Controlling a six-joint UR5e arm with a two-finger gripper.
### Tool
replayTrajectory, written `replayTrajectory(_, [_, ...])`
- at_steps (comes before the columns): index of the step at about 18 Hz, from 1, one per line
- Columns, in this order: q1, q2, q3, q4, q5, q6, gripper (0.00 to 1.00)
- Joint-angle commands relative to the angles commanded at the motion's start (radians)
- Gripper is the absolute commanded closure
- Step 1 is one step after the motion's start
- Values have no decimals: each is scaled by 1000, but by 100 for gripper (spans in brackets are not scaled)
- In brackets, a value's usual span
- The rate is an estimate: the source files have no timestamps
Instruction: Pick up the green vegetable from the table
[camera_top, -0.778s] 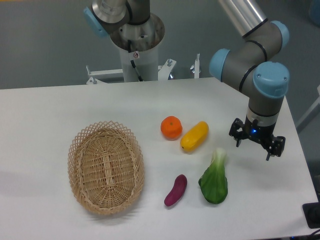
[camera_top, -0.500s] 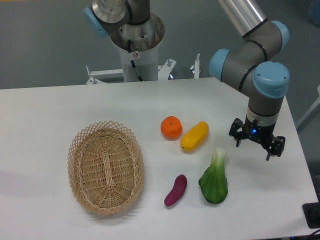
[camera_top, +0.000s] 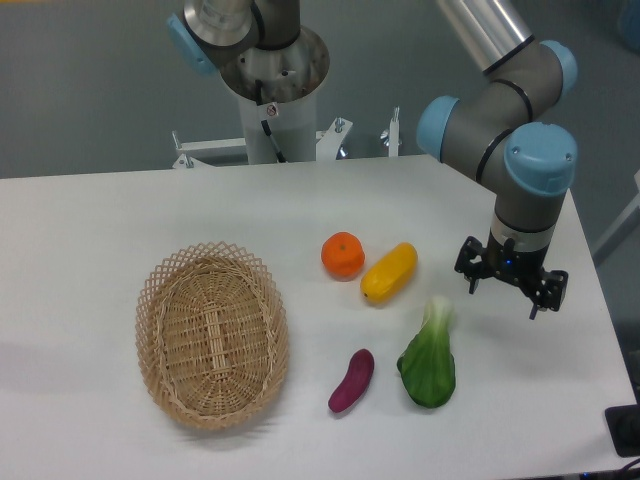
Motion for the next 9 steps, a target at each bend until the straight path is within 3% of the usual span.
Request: replayTrajectory(9, [-31, -2, -90, 15, 9, -37, 0])
